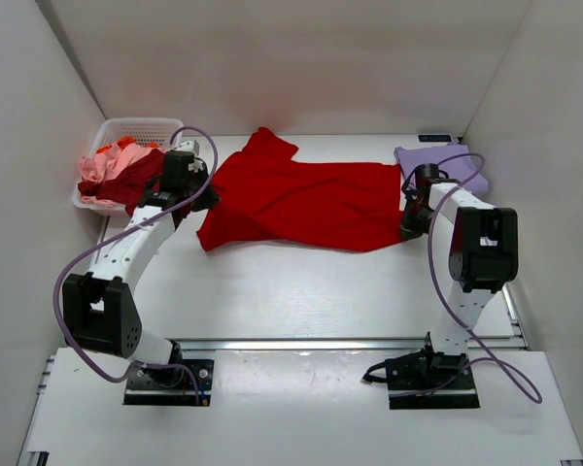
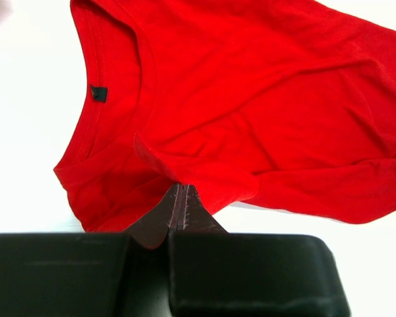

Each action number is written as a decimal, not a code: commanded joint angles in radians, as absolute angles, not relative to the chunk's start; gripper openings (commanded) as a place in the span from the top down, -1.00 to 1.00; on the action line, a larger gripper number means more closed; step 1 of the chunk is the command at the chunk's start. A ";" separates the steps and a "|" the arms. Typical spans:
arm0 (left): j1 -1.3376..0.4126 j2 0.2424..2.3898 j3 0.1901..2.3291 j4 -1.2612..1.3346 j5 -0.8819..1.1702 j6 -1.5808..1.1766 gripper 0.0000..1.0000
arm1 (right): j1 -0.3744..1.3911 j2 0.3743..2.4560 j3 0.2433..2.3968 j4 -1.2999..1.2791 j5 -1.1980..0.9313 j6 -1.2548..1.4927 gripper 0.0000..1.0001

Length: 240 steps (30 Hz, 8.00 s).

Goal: Fold and stack the t-shirts
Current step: Flatten out the tshirt, then grap the side of the flattened tshirt closest away from the robot with both arms, then fold the flattened tshirt in 1/3 of the way

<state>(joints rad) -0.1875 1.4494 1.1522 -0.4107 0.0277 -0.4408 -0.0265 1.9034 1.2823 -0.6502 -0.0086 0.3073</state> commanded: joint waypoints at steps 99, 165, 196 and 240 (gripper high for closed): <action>-0.141 0.833 0.686 -0.502 0.060 -0.442 1.00 | -0.132 1.195 0.768 -0.890 -0.224 0.413 1.00; -0.146 1.703 1.200 -0.362 0.023 -0.440 -0.29 | -0.117 1.566 1.055 -0.632 -0.216 0.385 0.52; -0.173 1.839 1.319 -0.360 0.002 -0.479 1.00 | -0.075 1.646 1.084 -0.653 -0.189 0.368 1.00; -0.158 1.734 1.305 -0.383 -0.084 -0.463 1.00 | -0.110 1.606 1.104 -0.664 -0.201 0.360 1.00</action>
